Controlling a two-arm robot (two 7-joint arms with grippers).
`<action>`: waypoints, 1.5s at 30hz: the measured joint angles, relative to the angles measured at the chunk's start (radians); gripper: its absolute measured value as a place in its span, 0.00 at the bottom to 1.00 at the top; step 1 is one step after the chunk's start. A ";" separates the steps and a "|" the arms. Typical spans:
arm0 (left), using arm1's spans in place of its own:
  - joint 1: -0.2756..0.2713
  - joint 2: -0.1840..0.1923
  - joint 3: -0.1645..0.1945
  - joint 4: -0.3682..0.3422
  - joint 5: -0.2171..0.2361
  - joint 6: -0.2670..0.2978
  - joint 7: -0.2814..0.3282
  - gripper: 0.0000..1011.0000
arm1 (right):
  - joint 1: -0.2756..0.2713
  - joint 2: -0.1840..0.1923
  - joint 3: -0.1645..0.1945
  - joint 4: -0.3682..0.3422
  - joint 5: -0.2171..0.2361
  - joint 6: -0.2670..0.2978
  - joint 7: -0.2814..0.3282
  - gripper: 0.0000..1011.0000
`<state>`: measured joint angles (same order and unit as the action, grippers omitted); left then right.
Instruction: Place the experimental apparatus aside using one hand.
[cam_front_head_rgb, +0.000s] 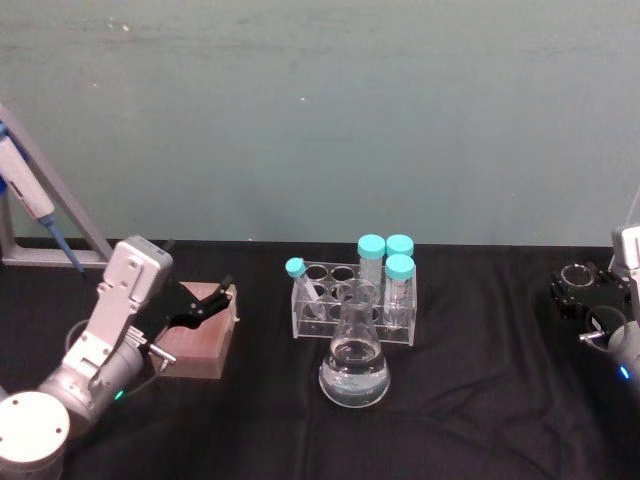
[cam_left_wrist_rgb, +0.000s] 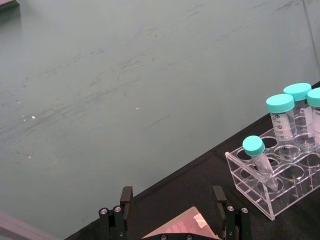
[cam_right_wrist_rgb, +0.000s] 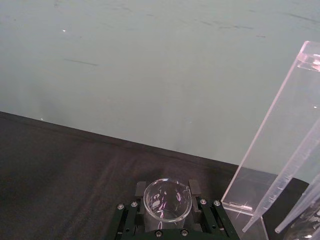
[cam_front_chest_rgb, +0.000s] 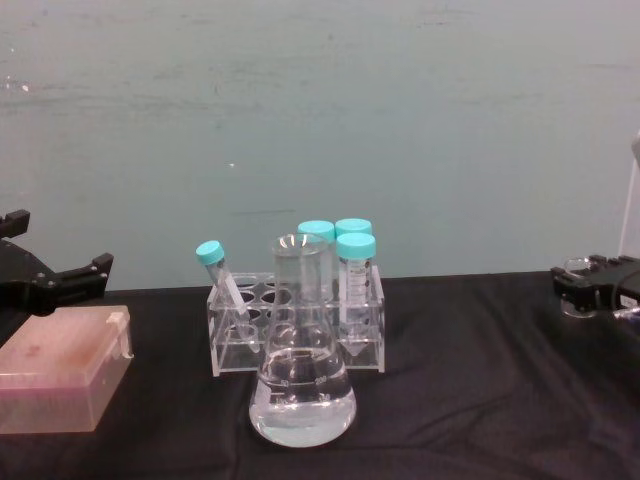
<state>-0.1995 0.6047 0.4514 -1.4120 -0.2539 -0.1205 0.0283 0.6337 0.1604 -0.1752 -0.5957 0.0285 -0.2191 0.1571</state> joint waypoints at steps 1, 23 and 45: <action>0.000 0.000 0.000 0.000 0.000 0.000 0.000 0.99 | -0.003 -0.001 0.005 -0.003 -0.003 0.001 -0.003 0.50; 0.000 0.000 0.000 0.000 0.000 0.000 0.000 0.99 | -0.012 -0.013 0.053 -0.004 -0.031 0.006 -0.012 0.50; 0.000 0.000 0.000 0.000 0.000 0.000 0.000 0.99 | 0.006 -0.020 0.070 0.028 -0.038 -0.011 0.009 0.50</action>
<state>-0.1995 0.6047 0.4514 -1.4120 -0.2539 -0.1206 0.0282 0.6393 0.1402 -0.1052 -0.5679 -0.0096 -0.2303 0.1659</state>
